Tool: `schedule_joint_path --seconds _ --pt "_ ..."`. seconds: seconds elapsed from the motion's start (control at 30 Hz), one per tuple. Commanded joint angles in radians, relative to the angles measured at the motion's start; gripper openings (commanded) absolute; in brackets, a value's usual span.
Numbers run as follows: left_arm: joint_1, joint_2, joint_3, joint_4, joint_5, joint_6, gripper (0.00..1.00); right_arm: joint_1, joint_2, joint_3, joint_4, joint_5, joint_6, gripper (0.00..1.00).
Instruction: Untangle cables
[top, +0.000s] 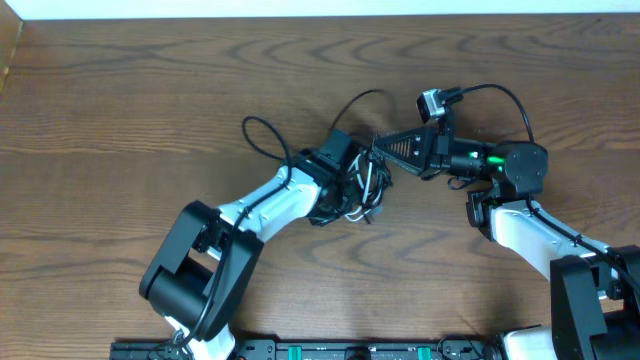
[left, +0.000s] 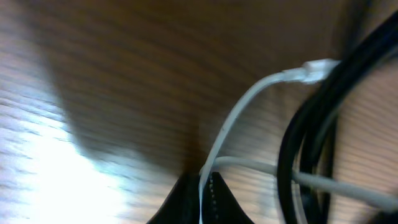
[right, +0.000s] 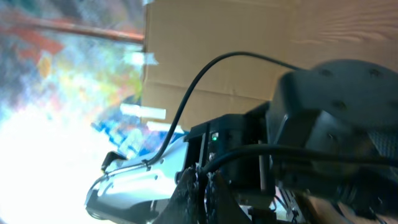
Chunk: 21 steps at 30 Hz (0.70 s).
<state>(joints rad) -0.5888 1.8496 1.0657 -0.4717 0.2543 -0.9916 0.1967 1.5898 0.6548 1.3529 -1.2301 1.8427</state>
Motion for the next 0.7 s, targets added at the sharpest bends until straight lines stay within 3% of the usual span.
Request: schedule_joint_path --seconds 0.0,0.33,0.67 --pt "0.042 0.033 -0.028 -0.015 0.048 0.009 0.08 0.005 -0.011 0.021 -0.041 0.024 -0.061 0.01" --pt "0.060 0.033 -0.028 -0.021 0.021 0.088 0.07 -0.027 -0.011 0.021 -0.065 0.099 -0.066 0.01" --pt "0.060 0.033 -0.028 -0.073 -0.072 0.097 0.08 -0.170 -0.011 0.021 -0.065 0.249 0.209 0.01"
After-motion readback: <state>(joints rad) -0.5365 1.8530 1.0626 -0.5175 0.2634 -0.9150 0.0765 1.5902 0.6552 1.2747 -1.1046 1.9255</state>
